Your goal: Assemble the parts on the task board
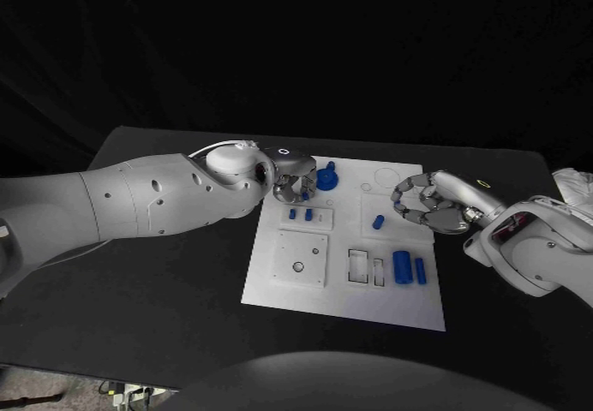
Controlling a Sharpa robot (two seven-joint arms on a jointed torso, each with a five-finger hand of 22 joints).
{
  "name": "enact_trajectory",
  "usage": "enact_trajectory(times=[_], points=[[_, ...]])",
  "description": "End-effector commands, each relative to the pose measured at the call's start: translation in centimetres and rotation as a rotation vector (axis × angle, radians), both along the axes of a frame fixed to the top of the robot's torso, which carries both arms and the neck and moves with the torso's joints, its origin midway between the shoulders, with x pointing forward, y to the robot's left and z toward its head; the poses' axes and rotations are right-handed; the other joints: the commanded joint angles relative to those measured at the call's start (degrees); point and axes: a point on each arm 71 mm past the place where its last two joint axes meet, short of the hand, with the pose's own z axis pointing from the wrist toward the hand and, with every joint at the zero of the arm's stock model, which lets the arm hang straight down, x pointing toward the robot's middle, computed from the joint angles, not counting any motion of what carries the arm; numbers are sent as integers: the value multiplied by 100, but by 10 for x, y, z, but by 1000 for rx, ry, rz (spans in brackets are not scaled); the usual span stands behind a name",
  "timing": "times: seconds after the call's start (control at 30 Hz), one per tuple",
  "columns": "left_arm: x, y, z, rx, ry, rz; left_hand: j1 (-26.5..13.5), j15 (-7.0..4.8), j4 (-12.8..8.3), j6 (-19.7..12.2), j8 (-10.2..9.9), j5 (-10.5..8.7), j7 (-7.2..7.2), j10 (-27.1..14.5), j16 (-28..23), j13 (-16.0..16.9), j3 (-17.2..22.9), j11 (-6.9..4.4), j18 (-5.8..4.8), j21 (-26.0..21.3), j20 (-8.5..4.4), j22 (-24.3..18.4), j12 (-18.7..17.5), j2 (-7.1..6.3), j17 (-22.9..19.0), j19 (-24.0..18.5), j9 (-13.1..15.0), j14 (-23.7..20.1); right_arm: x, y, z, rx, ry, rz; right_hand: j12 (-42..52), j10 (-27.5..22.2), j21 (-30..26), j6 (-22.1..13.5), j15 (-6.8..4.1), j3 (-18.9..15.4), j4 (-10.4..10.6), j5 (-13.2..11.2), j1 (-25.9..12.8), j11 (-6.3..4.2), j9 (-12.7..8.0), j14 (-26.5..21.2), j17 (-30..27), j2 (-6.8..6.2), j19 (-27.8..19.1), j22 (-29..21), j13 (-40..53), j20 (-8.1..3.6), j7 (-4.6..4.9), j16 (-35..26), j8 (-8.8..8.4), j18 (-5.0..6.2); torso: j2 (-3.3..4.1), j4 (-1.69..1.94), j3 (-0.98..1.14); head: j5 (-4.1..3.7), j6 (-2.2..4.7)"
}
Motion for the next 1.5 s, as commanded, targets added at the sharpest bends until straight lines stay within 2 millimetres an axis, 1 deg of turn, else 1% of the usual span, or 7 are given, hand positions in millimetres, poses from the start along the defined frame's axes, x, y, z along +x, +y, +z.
enact_trajectory(times=[0.03,0.43,0.63,0.8,1.13,1.3,1.5], points=[[-1,1,-3,19,20,6,43,4,-19,-43,-41,32,14,32,-21,-12,34,27,10,-38,13,1076,-37,-23,-10,-13,-11,-50,-1,1,-1,-6,9,5,1,607,-37,41,-38,20,-24,20,47,-28,-8,617,1508,5,364,1396,1506,-44,-15,20,24,6,1,-3,1,6,0],[0,-1,-5,26,21,8,25,-19,-27,-282,-190,11,-51,-7,-37,-75,55,21,21,-76,8,1067,-159,-66,-77,-34,-90,-98,0,1,-2,-7,12,6,1,607,-37,41,-38,20,-24,20,47,-28,-8,617,1508,5,364,1396,1506,-44,-15,20,24,6,0,-10,0,6,0],[0,2,-8,56,38,24,-67,4,21,-695,-384,-97,-242,-158,-130,-145,48,78,41,-195,21,1034,-311,-178,-257,-94,-198,-213,-1,1,-2,-8,12,4,1,607,-40,42,-38,21,-28,21,51,-28,-9,617,1508,4,361,1395,1506,-45,-15,20,24,7,1,-5,3,-4,0],[1,3,-8,67,35,30,-110,24,48,-983,-394,-140,-352,-255,-159,-170,35,106,52,-256,41,1018,-380,-256,-325,-127,-267,-268,-1,1,-2,-8,13,4,1,607,-40,42,-38,21,-28,21,51,-28,-9,617,1508,4,361,1395,1506,-45,-15,20,24,7,1,-4,1,-3,0],[1,6,-5,34,0,23,-111,28,56,-998,-379,-160,-377,-276,-146,-167,37,111,50,-245,45,1022,-384,-253,-309,-123,-271,-266,-1,1,-3,-10,13,3,1,607,-41,44,-39,22,-31,21,54,-29,-10,617,1508,3,360,1394,1506,-45,-15,20,24,7,0,-2,-3,9,0],[2,8,-1,-16,-47,10,-105,48,81,-1065,-362,-218,-438,-552,-162,-178,30,150,57,-286,64,1013,-477,-277,-369,-142,-291,-300,0,0,-3,-11,11,1,1,607,-53,44,-39,22,-35,20,58,-29,-11,617,1508,-1,349,1389,1506,-46,-15,20,23,11,3,0,-1,2,0],[3,18,10,-89,-126,16,-55,72,135,-1176,-363,-418,-507,-1127,-196,-251,-56,170,70,-351,81,996,-648,-319,-469,-166,-346,-331,0,-2,-2,-11,3,-5,1,607,-66,42,-39,16,-41,11,57,-27,-14,617,1508,-14,336,1383,1506,-46,-13,20,21,15,-4,3,-6,6,0]])
